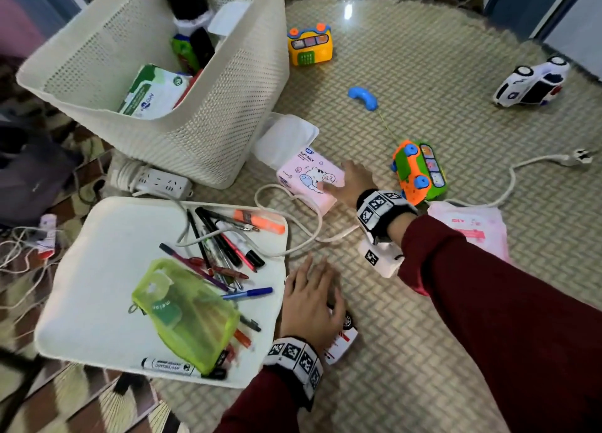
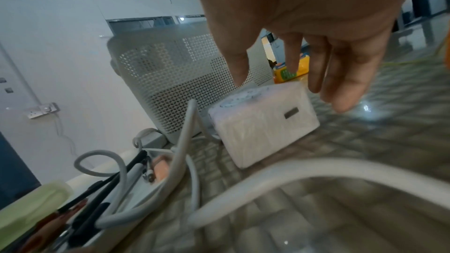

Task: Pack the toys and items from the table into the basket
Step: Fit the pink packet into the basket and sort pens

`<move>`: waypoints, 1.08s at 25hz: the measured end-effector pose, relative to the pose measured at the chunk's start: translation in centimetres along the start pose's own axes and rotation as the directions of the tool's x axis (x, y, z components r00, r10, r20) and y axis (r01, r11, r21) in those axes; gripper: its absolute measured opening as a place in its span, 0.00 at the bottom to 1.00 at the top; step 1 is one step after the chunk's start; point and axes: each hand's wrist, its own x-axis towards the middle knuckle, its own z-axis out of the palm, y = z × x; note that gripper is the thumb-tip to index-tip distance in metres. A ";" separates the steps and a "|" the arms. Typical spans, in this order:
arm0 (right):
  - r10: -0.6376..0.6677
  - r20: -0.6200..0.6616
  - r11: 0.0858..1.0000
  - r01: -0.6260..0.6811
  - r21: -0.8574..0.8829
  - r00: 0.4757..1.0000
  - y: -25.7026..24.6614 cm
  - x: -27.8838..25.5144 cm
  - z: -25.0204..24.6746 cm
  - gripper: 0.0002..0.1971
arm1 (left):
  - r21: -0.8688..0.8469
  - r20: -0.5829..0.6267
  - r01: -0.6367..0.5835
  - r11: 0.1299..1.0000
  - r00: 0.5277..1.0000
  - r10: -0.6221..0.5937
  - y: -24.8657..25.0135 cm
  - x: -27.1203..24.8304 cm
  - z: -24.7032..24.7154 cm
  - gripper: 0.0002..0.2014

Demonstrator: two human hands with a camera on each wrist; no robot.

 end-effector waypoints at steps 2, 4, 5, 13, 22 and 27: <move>-0.007 -0.011 1.000 0.007 0.020 1.000 0.4 0.4 0.7 0.38 | -0.012 -0.027 -0.007 1.000 1.000 0.006 -0.1 0.0 0.1 0.21; -0.040 -0.059 0.990 0.048 0.135 0.997 0.6 0.2 1.2 0.36 | -0.016 -0.046 -0.005 1.000 0.999 0.005 -0.2 0.0 0.1 0.20; -0.057 -0.080 0.977 0.072 0.202 0.995 0.7 -0.1 1.4 0.35 | -0.017 -0.052 -0.003 1.000 0.999 0.002 -0.1 0.1 0.2 0.20; -0.142 -0.053 0.966 0.150 0.209 0.988 0.5 -2.7 1.0 0.46 | -0.021 -0.086 -0.016 1.000 0.996 0.014 0.0 0.1 0.1 0.17; 0.216 -0.197 0.715 -0.017 0.699 0.956 4.0 -11.9 -3.0 0.39 | -0.029 0.019 -0.055 0.998 0.998 0.056 -0.2 0.3 -0.2 0.22; 0.350 -0.202 0.491 0.005 0.871 0.915 6.0 -20.1 -3.5 0.33 | -0.213 -0.042 -0.089 0.973 0.996 0.082 -0.8 0.6 -0.2 0.24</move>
